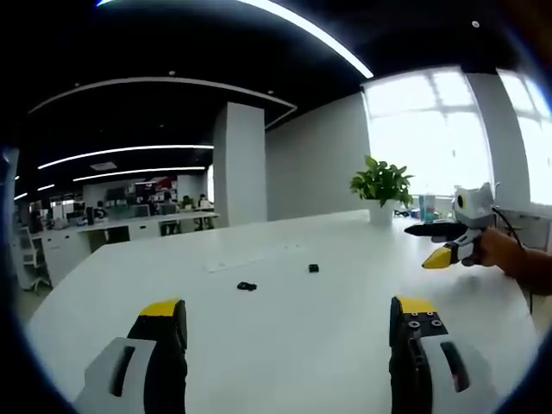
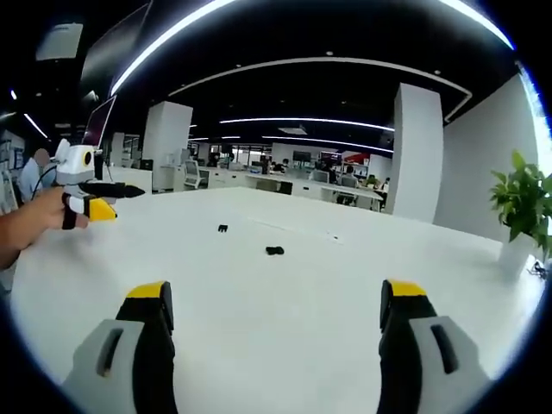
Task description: Snap the two parts of the plastic buckle together until the buckle closes and remains connected.
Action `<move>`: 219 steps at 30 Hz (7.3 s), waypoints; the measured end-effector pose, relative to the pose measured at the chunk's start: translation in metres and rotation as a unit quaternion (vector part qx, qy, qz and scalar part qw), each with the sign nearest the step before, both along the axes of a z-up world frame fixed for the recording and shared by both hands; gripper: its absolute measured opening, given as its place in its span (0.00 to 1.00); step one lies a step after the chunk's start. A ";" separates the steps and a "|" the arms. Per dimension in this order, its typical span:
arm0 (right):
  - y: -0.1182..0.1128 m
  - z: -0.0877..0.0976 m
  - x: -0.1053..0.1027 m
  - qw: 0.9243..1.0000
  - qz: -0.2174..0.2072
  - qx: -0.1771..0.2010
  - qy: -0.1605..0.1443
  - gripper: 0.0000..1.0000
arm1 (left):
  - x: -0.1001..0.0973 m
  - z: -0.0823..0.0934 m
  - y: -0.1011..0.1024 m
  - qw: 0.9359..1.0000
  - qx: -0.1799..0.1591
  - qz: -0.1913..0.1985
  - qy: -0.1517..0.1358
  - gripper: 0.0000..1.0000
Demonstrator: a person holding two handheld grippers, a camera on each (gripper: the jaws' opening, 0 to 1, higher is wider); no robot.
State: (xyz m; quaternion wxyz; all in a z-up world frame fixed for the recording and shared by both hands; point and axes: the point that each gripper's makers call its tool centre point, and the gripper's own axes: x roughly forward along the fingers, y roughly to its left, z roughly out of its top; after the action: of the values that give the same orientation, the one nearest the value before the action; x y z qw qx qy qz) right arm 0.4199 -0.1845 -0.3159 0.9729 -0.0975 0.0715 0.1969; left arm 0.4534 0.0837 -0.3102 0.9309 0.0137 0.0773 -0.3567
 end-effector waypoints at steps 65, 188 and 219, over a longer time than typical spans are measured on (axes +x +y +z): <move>0.007 -0.016 0.121 1.000 -0.003 -0.012 0.026 0.99 | 0.108 -0.012 -0.045 0.997 -0.015 -0.044 0.060 1.00; 0.053 -0.039 0.189 0.996 0.008 -0.026 0.082 0.77 | 0.128 -0.060 -0.093 0.953 0.112 -0.273 0.072 0.91; 0.058 -0.032 0.189 0.997 0.016 -0.004 0.073 0.70 | 0.145 -0.062 -0.062 0.821 0.331 -0.464 0.040 0.54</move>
State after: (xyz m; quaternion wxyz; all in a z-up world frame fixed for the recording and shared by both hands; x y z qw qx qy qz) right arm 0.6088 -0.1269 -0.3479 0.9614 -0.0883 0.1415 0.2190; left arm 0.5985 0.0214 -0.3718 0.5909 0.3408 0.2122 -0.6997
